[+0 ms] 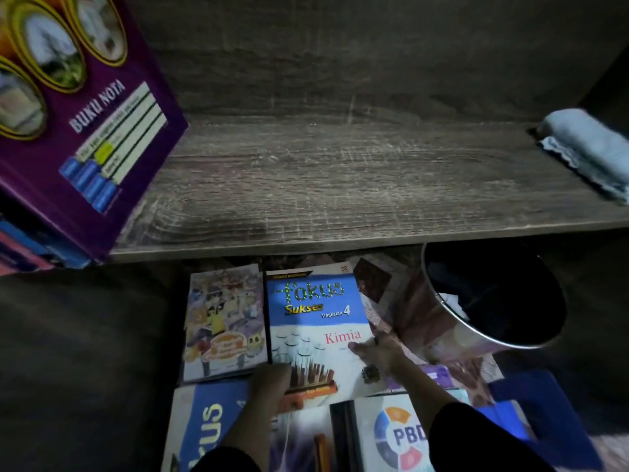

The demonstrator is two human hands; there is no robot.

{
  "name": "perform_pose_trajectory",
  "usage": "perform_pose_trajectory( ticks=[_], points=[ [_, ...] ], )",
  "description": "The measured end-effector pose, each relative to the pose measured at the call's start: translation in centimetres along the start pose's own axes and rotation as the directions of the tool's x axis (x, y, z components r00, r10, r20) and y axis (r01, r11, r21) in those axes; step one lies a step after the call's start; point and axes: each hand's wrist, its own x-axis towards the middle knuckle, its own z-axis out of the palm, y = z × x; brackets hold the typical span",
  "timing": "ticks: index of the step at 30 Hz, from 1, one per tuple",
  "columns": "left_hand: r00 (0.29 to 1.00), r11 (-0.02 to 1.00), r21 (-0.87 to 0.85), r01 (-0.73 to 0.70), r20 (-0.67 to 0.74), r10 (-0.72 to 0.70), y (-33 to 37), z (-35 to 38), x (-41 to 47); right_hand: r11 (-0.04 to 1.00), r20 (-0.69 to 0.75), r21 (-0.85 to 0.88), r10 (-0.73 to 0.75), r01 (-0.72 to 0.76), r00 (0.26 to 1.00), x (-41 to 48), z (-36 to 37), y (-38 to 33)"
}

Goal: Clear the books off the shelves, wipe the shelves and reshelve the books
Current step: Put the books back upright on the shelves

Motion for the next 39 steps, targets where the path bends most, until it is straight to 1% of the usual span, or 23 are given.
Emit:
perform_pose_trajectory(
  ticks=[2, 3, 6, 8, 10, 11, 12, 15, 17, 19, 22, 23, 26, 29, 31, 33, 34, 35, 39],
  points=[
    [0.998, 0.999, -0.051, -0.004, 0.068, 0.008, -0.1, -0.3, 0.1, 0.993, -0.004, 0.111, -0.025, 0.026, 1.0, 1.1, 0.1, 1.1],
    [0.995, 0.998, -0.068, 0.004, 0.1, 0.003, -0.2, -0.5, -0.1, 0.988, 0.02, 0.152, -0.041, 0.038, 0.999, 1.8, 0.0, 1.7],
    [0.986, 0.988, -0.154, 0.02, 0.168, 0.006, 0.0, -0.8, -0.1, 0.967, 0.145, 0.254, -0.007, -0.03, 0.989, 0.7, -0.4, 0.6],
    [0.984, 0.992, -0.124, -0.002, 0.176, 0.024, 0.3, -1.2, -0.4, 0.953, 0.179, 0.295, 0.011, -0.064, 0.984, -0.7, -0.8, -0.4],
    [0.988, 0.996, -0.094, -0.006, 0.152, 0.02, 0.4, -1.3, 0.1, 0.938, 0.214, 0.336, 0.016, -0.089, 0.977, -1.2, -1.2, -0.8],
    [0.99, 0.996, -0.093, 0.009, 0.141, 0.004, 0.4, -1.3, 0.0, 0.94, 0.24, 0.328, 0.014, -0.094, 0.971, -1.4, -1.5, -1.0],
    [0.989, 0.996, -0.088, -0.003, 0.15, 0.016, 0.6, -1.3, -0.5, 0.935, 0.27, 0.335, 0.019, -0.112, 0.963, -1.7, -1.6, -1.2],
    [0.986, 0.989, -0.146, -0.006, 0.166, 0.031, 1.0, -1.3, -1.0, 0.93, 0.324, 0.336, 0.032, -0.146, 0.945, -2.3, -2.1, -2.3],
    [0.98, 0.986, -0.168, -0.005, 0.196, 0.038, 1.6, -1.7, -1.3, 0.944, 0.321, 0.299, 0.038, -0.139, 0.946, -2.9, -2.4, -3.5],
    [0.97, 0.984, -0.179, -0.011, 0.236, 0.053, 2.5, -2.5, -1.9, 0.969, 0.323, 0.222, 0.033, -0.11, 0.946, -3.9, -2.8, -4.7],
    [0.957, 0.991, -0.133, -0.021, 0.283, 0.058, 4.1, -3.7, -3.1, 0.987, 0.309, 0.143, 0.026, -0.073, 0.951, -4.5, -3.4, -5.8],
    [0.953, 0.992, -0.12, -0.027, 0.295, 0.062, 4.4, -4.1, -3.4, 0.987, 0.309, 0.146, 0.014, -0.061, 0.951, -1.6, -4.0, -5.0],
    [0.954, 0.997, -0.052, -0.063, 0.291, 0.075, 4.9, -5.1, -5.8, 0.986, 0.307, 0.16, 0.0, -0.052, 0.952, -2.9, -4.6, -5.4],
    [0.943, 0.992, 0.01, -0.122, 0.312, 0.113, 5.2, -6.2, -8.9, 0.977, 0.295, 0.197, 0.018, -0.079, 0.955, -11.4, -4.4, -7.7],
    [0.94, 0.984, 0.07, -0.162, 0.314, 0.133, 5.6, -7.0, -11.1, 0.977, 0.256, 0.202, 0.015, -0.069, 0.966, -14.2, -4.7, -7.7],
    [0.933, 0.975, 0.113, -0.193, 0.327, 0.147, 5.8, -7.8, -13.3, 0.96, 0.29, 0.269, -0.005, -0.077, 0.957, -16.7, -5.0, -7.6],
    [0.931, 0.968, 0.137, -0.209, 0.33, 0.155, 5.7, -8.0, -14.2, 0.959, 0.302, 0.272, -0.007, -0.079, 0.953, -17.8, -5.1, -7.5],
    [0.93, 0.96, 0.162, -0.227, 0.328, 0.164, 5.6, -8.4, -15.0, 0.963, 0.291, 0.26, -0.003, -0.076, 0.957, -18.7, -5.3, -7.5],
    [0.928, 0.919, 0.264, -0.294, 0.309, 0.208, 4.3, -9.9, -19.3, 0.949, 0.281, 0.304, -0.001, -0.088, 0.96, -24.2, -6.1, -7.6]
  ],
)
